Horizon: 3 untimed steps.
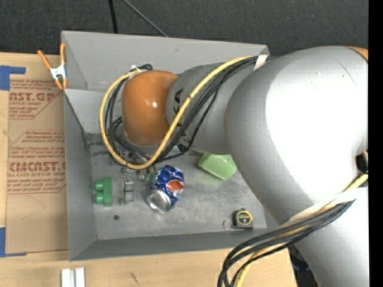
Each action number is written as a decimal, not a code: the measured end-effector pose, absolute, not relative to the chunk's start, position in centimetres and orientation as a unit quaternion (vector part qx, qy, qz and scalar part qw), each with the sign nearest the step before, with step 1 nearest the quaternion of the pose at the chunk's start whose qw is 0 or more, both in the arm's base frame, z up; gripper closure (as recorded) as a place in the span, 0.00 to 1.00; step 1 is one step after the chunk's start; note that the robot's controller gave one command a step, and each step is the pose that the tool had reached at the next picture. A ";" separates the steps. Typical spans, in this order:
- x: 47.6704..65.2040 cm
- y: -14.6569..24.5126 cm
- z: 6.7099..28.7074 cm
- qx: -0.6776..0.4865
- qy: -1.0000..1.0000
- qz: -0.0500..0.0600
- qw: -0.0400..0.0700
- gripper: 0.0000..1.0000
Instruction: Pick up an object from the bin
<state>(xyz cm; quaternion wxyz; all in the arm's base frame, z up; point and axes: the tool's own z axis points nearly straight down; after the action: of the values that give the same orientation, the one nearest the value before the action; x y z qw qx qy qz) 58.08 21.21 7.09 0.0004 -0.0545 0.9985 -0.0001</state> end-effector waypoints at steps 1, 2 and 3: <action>53.6 23.7 6.9 -0.185 0.983 0.001 0.000 0.00; 53.7 23.6 7.0 -0.183 0.983 0.001 0.001 1.00; 53.7 23.6 7.0 -0.183 0.983 0.001 0.001 0.00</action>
Offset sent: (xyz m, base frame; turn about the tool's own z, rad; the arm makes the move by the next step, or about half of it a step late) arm -0.0446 0.0238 -0.0009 -0.2608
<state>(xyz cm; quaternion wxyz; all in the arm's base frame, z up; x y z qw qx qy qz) 53.66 23.63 7.02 0.0008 -0.1833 0.9830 0.0012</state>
